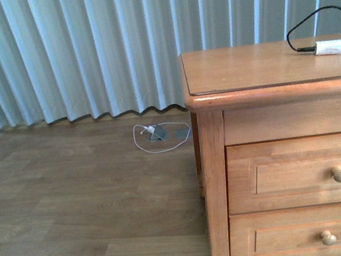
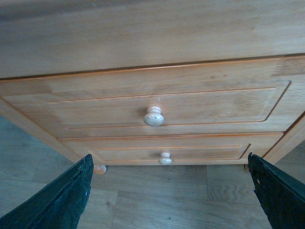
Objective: Place pink marker in drawer with both arms
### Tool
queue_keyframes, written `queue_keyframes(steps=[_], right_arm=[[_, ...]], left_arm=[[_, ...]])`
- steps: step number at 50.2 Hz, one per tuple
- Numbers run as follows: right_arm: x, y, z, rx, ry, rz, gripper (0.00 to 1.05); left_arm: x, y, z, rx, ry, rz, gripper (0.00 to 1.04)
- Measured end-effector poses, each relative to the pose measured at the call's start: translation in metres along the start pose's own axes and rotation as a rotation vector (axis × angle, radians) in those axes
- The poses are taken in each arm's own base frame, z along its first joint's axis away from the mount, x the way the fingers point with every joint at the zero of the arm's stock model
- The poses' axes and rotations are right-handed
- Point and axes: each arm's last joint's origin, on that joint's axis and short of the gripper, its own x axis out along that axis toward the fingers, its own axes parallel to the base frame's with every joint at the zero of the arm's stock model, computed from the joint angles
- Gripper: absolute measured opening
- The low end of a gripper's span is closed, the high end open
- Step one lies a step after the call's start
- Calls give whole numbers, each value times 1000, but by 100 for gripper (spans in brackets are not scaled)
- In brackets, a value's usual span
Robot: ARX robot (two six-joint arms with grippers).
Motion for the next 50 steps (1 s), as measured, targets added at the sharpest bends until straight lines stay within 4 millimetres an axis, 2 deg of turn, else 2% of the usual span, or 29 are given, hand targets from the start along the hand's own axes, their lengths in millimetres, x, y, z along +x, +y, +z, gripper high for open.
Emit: queue_keyframes(steps=[6,16,23,33,36,41,50], right_arm=[[-45,-2,7,29,-16,45,96],[-102,-5,3,58,-30,98,96],[-122,-8,1,21,-58,56,96],[-123,-8,1,-5,-72,45,95],[-120,-6,-7,-75,-227,-62,84],[-123,6,-17,-145,-387,-98,68],[-127,24,-31,-159,-425,-89,36]], left_arm=[[0,0,0,0,0,0,99],[0,0,0,0,0,0,99],[0,0,0,0,0,0,99],[0,0,0,0,0,0,99],[0,0,0,0,0,0,99],[0,0,0,0,0,0,99],[0,0,0,0,0,0,99]])
